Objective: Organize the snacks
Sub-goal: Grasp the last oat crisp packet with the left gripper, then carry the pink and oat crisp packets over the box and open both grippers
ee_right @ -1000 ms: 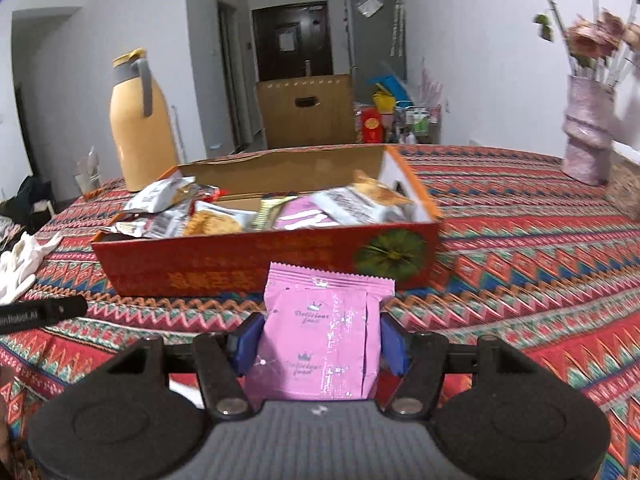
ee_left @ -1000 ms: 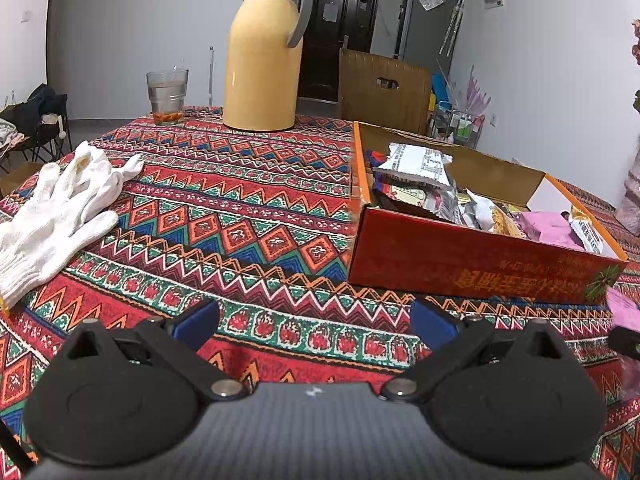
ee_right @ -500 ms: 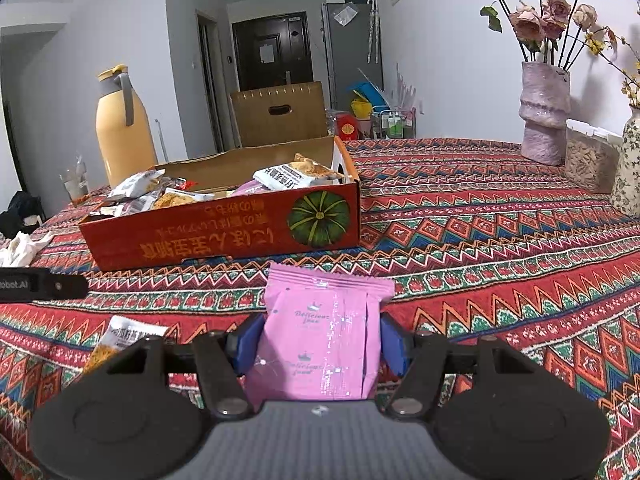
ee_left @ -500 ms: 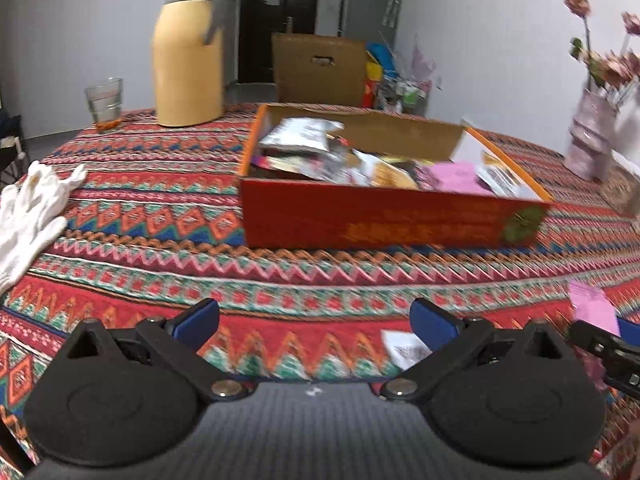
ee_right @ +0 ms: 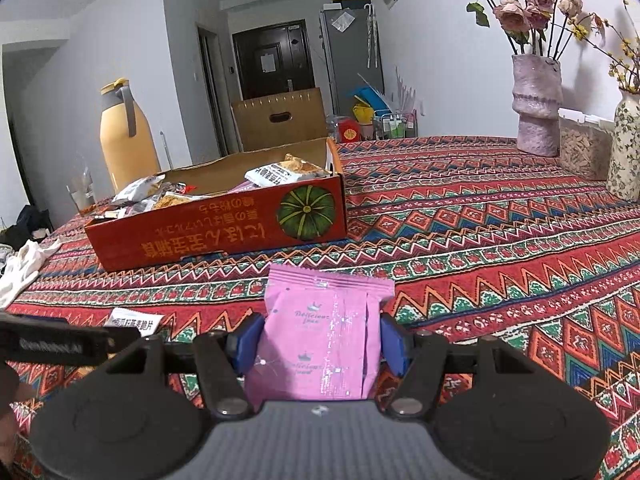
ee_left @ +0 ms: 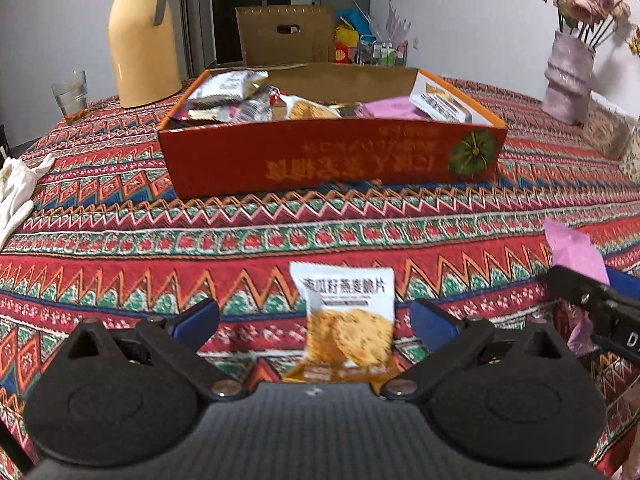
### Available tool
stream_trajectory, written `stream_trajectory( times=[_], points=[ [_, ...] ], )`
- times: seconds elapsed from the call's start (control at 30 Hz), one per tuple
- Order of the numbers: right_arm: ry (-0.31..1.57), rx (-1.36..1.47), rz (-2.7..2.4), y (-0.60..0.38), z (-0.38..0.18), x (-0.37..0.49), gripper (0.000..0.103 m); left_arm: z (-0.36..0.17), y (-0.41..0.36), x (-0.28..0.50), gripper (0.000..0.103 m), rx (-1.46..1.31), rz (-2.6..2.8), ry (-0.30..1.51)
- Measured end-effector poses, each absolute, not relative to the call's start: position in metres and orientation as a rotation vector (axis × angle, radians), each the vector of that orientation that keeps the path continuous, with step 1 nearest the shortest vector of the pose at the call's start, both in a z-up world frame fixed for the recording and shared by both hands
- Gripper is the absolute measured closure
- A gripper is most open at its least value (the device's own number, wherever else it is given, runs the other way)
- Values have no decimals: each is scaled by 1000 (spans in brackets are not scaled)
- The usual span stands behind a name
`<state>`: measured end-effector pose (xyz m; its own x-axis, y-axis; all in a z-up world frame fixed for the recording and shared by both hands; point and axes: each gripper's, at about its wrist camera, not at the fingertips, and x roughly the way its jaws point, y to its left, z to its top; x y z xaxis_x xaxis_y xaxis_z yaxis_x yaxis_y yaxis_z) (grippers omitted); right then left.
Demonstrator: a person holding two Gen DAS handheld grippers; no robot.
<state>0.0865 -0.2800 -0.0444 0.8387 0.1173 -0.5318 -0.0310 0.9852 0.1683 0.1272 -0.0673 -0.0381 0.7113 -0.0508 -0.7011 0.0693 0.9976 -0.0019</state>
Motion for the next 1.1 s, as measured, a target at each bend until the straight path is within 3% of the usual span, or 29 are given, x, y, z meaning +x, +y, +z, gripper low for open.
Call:
stream_trajectory(
  times=[0.33,0.43,0.5,0.63,1.1],
  points=[
    [570,169,87,-287,-48,81,42,-45,-77,123,4,40,-54,784],
    [571,166,88,-286,-49,81,42,-47,-78,123,21,41,-64,797],
    [571,162,88,-285,-49,80,42,-47,-80,121,26,48,-66,788],
    [569,155,90,-284,-48,79,42,-44,-80,117,56,38,-89,776],
    [558,132,96,-278,-43,81,42,-38,-72,116,58,12,-85,745]
  ],
)
